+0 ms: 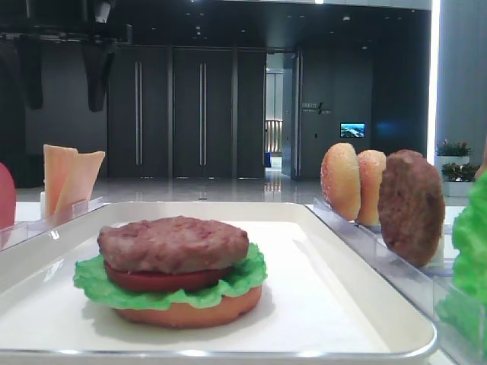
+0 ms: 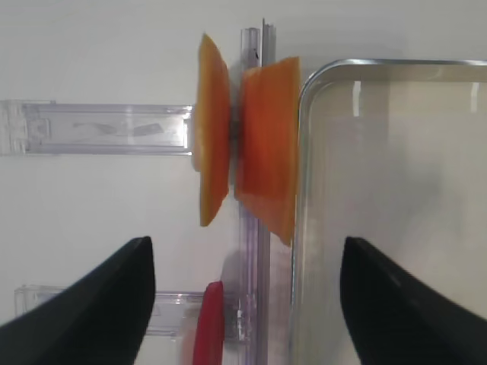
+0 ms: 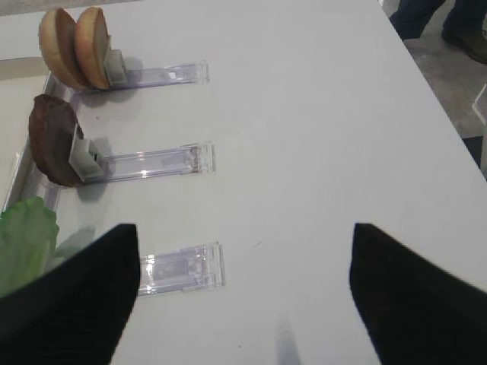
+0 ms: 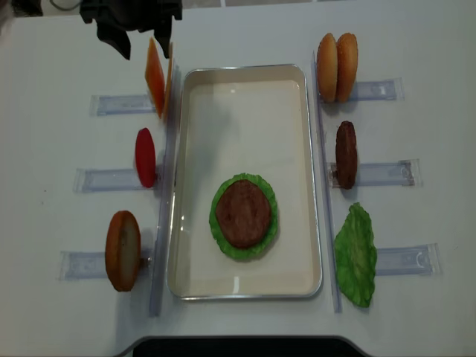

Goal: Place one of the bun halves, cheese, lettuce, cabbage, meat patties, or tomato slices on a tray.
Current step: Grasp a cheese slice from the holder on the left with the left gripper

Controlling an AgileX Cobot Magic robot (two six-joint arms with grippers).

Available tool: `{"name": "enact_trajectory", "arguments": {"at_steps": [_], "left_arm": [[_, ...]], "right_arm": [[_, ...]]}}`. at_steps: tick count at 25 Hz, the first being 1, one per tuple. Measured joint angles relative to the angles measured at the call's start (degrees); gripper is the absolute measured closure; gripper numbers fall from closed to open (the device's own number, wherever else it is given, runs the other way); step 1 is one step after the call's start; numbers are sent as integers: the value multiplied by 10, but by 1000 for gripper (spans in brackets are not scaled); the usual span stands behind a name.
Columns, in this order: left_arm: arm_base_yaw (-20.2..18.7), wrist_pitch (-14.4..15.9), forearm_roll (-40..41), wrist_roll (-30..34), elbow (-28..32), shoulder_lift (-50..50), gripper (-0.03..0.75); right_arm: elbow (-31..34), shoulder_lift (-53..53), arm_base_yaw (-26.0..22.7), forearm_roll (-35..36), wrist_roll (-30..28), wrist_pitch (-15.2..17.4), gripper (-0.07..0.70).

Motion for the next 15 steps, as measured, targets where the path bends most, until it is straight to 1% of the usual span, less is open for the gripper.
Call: {"name": "enact_trajectory", "arguments": {"at_steps": [5, 8, 10, 15], "left_arm": [[-6, -1, 3, -12, 0, 14, 139], [-6, -8, 5, -22, 0, 23, 139], [-6, -17, 5, -24, 0, 28, 139], [-6, -50, 5, -26, 0, 35, 139]], "right_arm": [[0, 0, 0, 0, 0, 0, 92], [0, 0, 0, 0, 0, 0, 92], [0, 0, 0, 0, 0, 0, 92], [0, 0, 0, 0, 0, 0, 92]]}}
